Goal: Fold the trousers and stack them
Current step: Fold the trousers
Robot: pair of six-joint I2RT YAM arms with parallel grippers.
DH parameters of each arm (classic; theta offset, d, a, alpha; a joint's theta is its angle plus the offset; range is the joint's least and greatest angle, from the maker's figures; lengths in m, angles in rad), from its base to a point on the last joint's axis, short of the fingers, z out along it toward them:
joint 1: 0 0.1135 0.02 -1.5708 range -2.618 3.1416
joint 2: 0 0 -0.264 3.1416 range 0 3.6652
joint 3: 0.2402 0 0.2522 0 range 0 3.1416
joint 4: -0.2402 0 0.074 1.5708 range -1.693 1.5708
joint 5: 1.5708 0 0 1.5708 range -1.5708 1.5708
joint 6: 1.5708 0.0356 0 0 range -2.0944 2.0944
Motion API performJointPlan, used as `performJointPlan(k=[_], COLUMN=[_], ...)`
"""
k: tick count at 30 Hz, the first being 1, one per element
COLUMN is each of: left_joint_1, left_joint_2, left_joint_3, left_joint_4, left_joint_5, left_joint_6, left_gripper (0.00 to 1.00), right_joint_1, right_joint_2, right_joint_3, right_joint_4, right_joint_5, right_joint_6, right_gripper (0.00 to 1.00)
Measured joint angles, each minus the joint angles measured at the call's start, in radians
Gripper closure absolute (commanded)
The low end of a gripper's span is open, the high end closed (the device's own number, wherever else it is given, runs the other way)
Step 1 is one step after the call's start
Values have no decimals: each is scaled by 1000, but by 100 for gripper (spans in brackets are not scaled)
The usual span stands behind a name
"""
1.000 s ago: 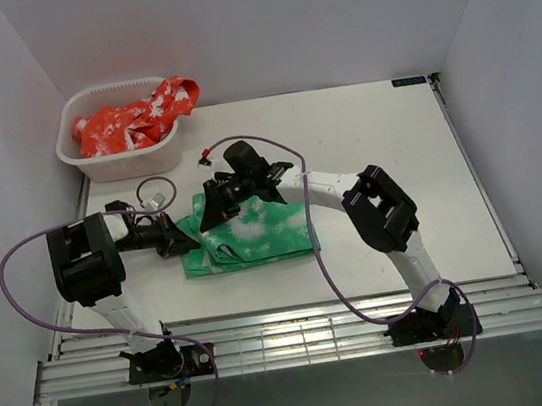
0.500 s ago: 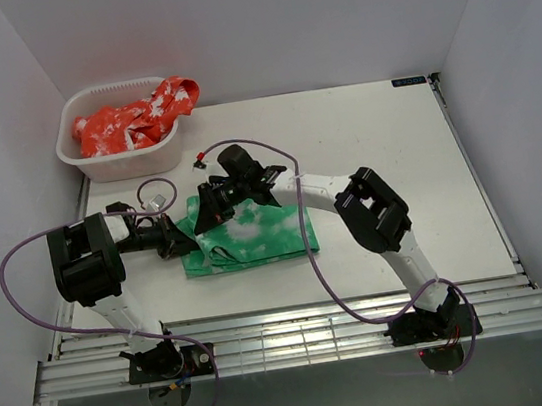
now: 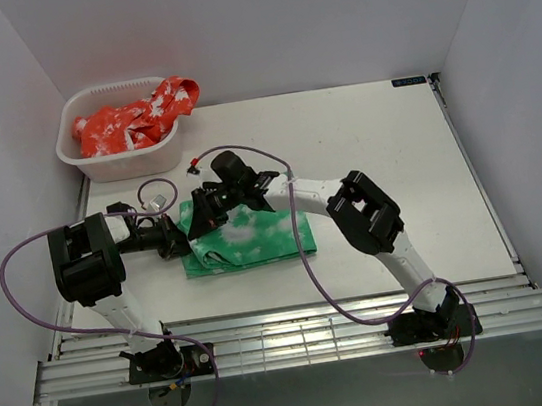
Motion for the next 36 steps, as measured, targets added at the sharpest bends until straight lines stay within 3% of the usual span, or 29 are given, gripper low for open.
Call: performJointPlan(k=[5,9,13,20,25,26,27,28,30,33,36], left_joint_1=[0,-1,-2,66,153,175,199,228,287,354,367], left_joint_2=[0,-5,-36,-156,-191,-190,-190,-190,-187,-186,-204], left_joint_3=[0,0,15,109,179,191,201,213,241,289,330], left_joint_4=[1,-6,-72,-244,-352,-373,-393,-415,-455,-506,-547], left_joint_5=[0,-13,-59,-142,-189,-197,-200,-198,-183,-141,-84], left_joint_6=[-1,-1,10,84,156,172,189,209,249,320,406], left_gripper=[100,70,53,38,34,34,34,34,34,34,35], right_joint_1=[16,19,15,3,-2,-3,-3,-3,-3,-5,-12], right_joint_2=[18,24,24,24,24,24,24,24,24,24,15], right_joint_3=[0,0,0,-4,-8,-8,-8,-8,-8,-8,-8], right_joint_4=[2,9,16,23,27,28,30,34,53,84,92], right_joint_5=[8,16,15,7,2,1,-2,-5,-15,-36,-63], right_joint_6=[3,2,2,2,2,2,4,12,15,7,-13], right_gripper=[92,92,92,92,92,87,66,52,38,19,18])
